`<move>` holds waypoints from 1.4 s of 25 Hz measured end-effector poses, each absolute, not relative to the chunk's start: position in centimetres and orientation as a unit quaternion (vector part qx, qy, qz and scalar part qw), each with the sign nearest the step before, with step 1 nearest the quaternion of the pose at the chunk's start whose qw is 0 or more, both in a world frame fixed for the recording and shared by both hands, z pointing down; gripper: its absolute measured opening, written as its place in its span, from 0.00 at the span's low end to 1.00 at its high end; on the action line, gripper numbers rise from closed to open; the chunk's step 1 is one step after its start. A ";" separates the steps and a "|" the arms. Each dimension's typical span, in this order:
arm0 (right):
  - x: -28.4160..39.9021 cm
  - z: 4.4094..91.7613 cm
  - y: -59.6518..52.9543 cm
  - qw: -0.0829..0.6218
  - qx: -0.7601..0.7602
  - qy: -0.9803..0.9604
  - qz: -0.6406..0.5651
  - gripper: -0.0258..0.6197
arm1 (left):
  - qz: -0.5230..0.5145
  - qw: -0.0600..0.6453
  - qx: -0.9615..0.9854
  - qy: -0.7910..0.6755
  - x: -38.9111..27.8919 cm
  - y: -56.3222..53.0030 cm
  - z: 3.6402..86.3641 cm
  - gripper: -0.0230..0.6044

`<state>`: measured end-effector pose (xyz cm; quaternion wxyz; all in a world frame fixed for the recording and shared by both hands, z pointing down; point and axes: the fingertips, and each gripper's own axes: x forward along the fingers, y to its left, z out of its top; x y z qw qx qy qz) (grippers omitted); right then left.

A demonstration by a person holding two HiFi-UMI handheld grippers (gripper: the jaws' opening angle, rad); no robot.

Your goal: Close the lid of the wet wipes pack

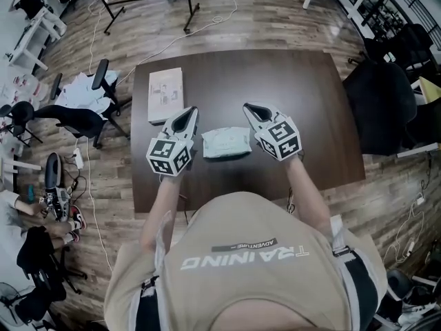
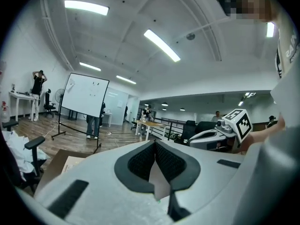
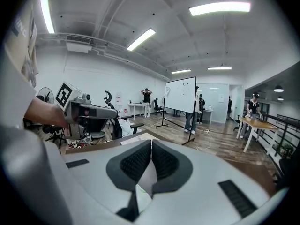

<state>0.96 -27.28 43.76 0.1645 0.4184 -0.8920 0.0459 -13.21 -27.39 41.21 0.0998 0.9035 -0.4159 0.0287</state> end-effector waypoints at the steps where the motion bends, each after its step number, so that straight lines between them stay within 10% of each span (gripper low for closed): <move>1: 0.9 43.2 -27.4 0.161 0.418 -0.893 0.041 0.06 | 0.028 0.093 0.905 -0.415 -13.1 -27.5 40.6 0.05; 35: 0.0 31.6 -26.4 0.052 0.430 -0.901 -0.037 0.06 | -0.004 -0.001 0.905 -0.425 -13.2 -28.2 32.0 0.05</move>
